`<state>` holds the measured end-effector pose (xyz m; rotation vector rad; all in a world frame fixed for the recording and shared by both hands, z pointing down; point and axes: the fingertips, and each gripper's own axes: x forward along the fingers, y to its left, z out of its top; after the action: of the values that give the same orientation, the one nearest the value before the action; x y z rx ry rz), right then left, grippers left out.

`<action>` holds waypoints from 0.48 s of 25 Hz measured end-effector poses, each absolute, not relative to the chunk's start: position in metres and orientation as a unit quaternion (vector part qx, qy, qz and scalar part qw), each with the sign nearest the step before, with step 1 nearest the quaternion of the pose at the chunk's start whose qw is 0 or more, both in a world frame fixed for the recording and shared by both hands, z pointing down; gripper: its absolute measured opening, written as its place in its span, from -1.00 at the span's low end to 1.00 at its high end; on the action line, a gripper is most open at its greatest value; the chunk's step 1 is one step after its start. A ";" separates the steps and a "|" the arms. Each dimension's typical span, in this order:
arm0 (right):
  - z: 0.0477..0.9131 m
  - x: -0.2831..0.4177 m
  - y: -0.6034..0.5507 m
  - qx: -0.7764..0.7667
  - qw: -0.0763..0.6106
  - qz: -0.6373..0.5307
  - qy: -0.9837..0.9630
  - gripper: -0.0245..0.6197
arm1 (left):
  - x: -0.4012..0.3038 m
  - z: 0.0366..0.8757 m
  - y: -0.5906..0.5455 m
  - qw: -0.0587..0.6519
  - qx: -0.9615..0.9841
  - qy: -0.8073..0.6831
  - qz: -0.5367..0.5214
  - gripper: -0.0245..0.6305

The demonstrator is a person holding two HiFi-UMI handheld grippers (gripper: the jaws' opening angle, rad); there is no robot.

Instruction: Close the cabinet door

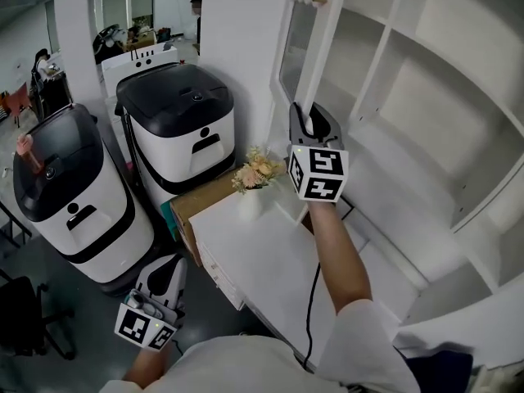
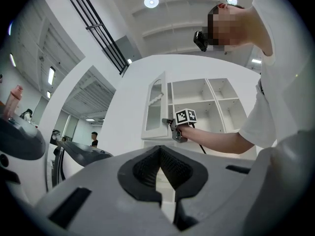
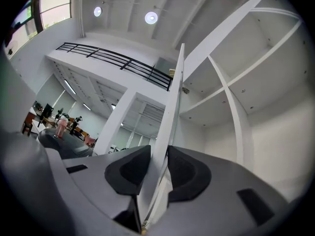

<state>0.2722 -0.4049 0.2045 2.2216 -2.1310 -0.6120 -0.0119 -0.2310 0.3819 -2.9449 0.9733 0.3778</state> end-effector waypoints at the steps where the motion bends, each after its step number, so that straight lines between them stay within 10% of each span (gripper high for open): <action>1: 0.205 0.275 -0.404 0.706 0.009 -0.198 -0.680 -0.62 | -0.006 0.381 -0.230 0.009 -0.944 0.306 0.121 -0.91; 9: 0.204 0.309 -0.399 0.718 0.029 -0.194 -0.668 -0.56 | 0.020 0.379 -0.231 0.013 -0.951 0.288 0.116 -0.91; 12: 0.202 0.329 -0.397 0.729 0.017 -0.180 -0.661 -0.26 | 0.026 0.381 -0.231 0.010 -0.952 0.283 0.114 -0.91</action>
<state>0.3292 -0.3970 0.2018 2.2641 -2.0527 -0.5605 0.0256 -0.2312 0.3808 -2.9731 0.8833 0.3561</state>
